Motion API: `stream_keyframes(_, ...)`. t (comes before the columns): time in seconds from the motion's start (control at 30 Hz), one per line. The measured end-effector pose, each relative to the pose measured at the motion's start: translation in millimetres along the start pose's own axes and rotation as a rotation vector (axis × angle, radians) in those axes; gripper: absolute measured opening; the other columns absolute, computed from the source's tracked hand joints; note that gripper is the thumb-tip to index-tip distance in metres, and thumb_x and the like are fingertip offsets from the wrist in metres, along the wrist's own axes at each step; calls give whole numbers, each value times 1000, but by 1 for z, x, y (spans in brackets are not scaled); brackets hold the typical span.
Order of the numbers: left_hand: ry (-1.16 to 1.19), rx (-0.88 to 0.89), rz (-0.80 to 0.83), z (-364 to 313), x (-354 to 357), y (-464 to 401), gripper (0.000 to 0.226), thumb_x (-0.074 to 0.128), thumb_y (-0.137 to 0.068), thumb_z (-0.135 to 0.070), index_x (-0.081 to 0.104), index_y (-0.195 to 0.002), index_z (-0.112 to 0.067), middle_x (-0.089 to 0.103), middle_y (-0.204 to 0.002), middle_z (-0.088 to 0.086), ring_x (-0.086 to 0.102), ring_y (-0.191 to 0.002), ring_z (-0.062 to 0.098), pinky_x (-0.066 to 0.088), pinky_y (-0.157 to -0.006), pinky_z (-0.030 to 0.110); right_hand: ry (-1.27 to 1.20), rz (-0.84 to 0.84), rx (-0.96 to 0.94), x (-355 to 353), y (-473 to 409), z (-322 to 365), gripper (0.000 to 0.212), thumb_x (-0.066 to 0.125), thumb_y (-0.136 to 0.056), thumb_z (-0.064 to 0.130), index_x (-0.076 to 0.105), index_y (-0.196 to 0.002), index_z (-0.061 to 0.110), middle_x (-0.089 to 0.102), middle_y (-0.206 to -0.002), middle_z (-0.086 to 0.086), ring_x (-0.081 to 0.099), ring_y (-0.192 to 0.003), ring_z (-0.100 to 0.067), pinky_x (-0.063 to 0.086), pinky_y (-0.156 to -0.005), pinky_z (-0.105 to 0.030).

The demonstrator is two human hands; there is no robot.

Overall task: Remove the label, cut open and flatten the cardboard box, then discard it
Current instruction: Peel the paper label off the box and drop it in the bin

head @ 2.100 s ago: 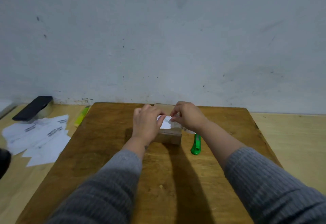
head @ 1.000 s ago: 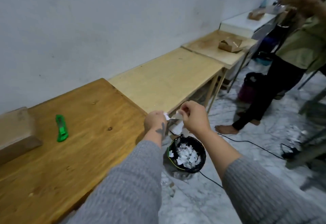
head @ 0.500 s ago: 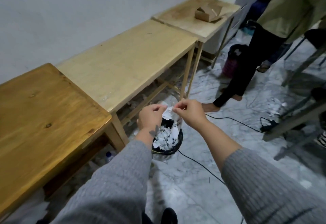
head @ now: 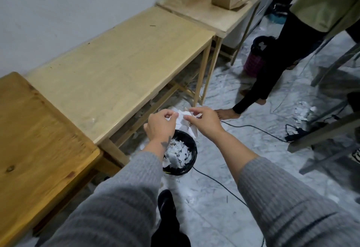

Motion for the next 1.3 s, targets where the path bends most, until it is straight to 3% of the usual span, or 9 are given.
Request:
stream_keyframes(0.17,-39,-4,36,-5,14,-43,21,57,-90,-48,68,-105,-38,68,-93,-14,48,-115,19,23,-86,36,142,-76,67,3,-51,4,9,74,-78,24,67,-79,18,67,-77,-1,57,-71,-15,37,-54,-21)
stream_keyframes(0.3,-245,160,158,-7,26,-66,35,49,-96,-38,55,-131,-41,56,-129,-13,35,-122,20,23,-87,36,240,-43,65,12,-83,-1,10,68,-83,23,73,-88,16,73,-87,-6,65,-79,-20,43,-68,-24)
stream_keyframes(0.4,-194,226,249,-7,33,-76,34,48,-95,-25,61,-122,-42,57,-130,-15,35,-119,15,18,-88,33,273,15,0,20,-98,-2,18,65,-86,21,74,-100,14,73,-97,-6,65,-90,-22,41,-73,-22)
stream_keyframes(0.5,-250,215,216,2,35,-87,22,54,-93,-38,66,-110,-45,64,-116,-19,38,-109,10,21,-87,34,282,92,-44,25,-107,0,23,60,-90,12,71,-109,11,71,-109,-7,64,-99,-21,39,-79,-19)
stream_keyframes(0.7,-324,168,186,10,44,-93,24,60,-88,-49,67,-109,-40,66,-106,-19,41,-106,12,20,-82,33,313,191,-129,30,-127,-2,12,67,-85,12,74,-94,8,73,-94,-10,65,-85,-20,50,-80,-28)
stream_keyframes(0.9,-414,84,67,8,64,-78,20,50,-95,-42,69,-98,-35,67,-100,-15,44,-101,15,28,-84,37,718,381,-400,30,-143,-1,11,64,-87,27,71,-84,20,70,-91,-6,61,-92,-26,45,-84,-35)
stream_keyframes(1.1,-236,-63,-25,11,84,-59,17,56,-93,-36,72,-91,-33,69,-95,-16,43,-96,13,20,-75,30,610,503,-494,24,-148,-20,15,55,-81,8,63,-72,17,67,-82,-2,57,-77,-22,42,-65,-29)
stream_keyframes(1.2,62,-300,-84,21,89,-53,17,58,-89,-36,64,-73,-37,61,-78,-20,48,-100,14,33,-90,33,466,489,-510,31,-145,-21,12,58,-81,7,61,-71,13,68,-81,-2,60,-76,-22,45,-65,-31)
stream_keyframes(1.3,210,-414,-131,31,92,-47,16,49,-78,-46,60,-67,-39,69,-93,-9,60,-98,21,44,-95,45,322,480,-470,38,-141,-26,8,63,-78,9,65,-71,11,70,-76,-2,63,-72,-20,52,-67,-32)
Point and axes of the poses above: each hand's wrist, its own y-axis away from the middle knuckle, its own x-axis out of the palm, z = x × y, the point moved 2 cm from there along -y, towards the middle knuckle
